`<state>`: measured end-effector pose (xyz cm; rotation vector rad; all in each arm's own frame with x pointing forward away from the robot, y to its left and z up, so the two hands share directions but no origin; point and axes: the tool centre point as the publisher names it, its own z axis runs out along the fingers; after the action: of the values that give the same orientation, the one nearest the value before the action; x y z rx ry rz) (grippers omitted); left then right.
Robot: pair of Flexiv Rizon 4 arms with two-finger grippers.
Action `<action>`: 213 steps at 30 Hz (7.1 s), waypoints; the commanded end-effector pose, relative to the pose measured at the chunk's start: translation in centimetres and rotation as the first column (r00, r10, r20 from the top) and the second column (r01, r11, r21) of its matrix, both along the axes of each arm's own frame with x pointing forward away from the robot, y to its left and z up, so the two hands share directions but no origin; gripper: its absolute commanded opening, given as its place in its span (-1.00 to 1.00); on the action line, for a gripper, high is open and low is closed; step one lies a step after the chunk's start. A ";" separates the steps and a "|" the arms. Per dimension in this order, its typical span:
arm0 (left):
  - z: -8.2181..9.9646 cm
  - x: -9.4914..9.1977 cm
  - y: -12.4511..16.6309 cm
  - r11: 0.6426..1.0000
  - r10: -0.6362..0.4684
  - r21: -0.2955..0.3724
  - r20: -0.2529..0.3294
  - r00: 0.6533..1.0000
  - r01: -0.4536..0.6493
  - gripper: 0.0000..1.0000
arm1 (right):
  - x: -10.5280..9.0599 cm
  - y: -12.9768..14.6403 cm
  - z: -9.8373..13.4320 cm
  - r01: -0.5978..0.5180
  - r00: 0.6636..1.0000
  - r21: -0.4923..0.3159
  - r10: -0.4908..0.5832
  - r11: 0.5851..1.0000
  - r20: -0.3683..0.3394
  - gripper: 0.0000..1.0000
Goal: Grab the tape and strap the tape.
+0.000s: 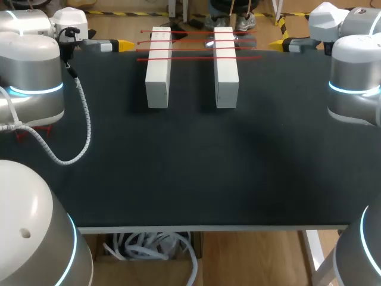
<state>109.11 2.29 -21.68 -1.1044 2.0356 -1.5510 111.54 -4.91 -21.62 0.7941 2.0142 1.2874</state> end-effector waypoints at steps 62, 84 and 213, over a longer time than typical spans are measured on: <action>-8.0 2.8 -1.5 0.806 -0.585 0.115 0.305 0.752 0.580 0.38 | 0.0 0.0 0.0 -0.001 1.000 0.001 0.001 1.000 0.001 1.00; -10.1 3.8 -2.4 0.776 -0.620 0.100 0.301 0.724 0.623 -0.25 | 0.0 0.0 0.0 -0.001 1.000 0.001 0.001 1.000 0.001 1.00; 13.2 -9.7 -8.3 0.421 -0.683 0.623 -0.260 0.682 0.659 -1.00 | 0.0 0.0 0.0 -0.001 1.000 0.001 0.001 1.000 0.001 1.00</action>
<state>99.02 -6.12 -9.26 0.0772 2.8046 -0.8892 111.54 -4.93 -21.62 0.7938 2.0143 1.2877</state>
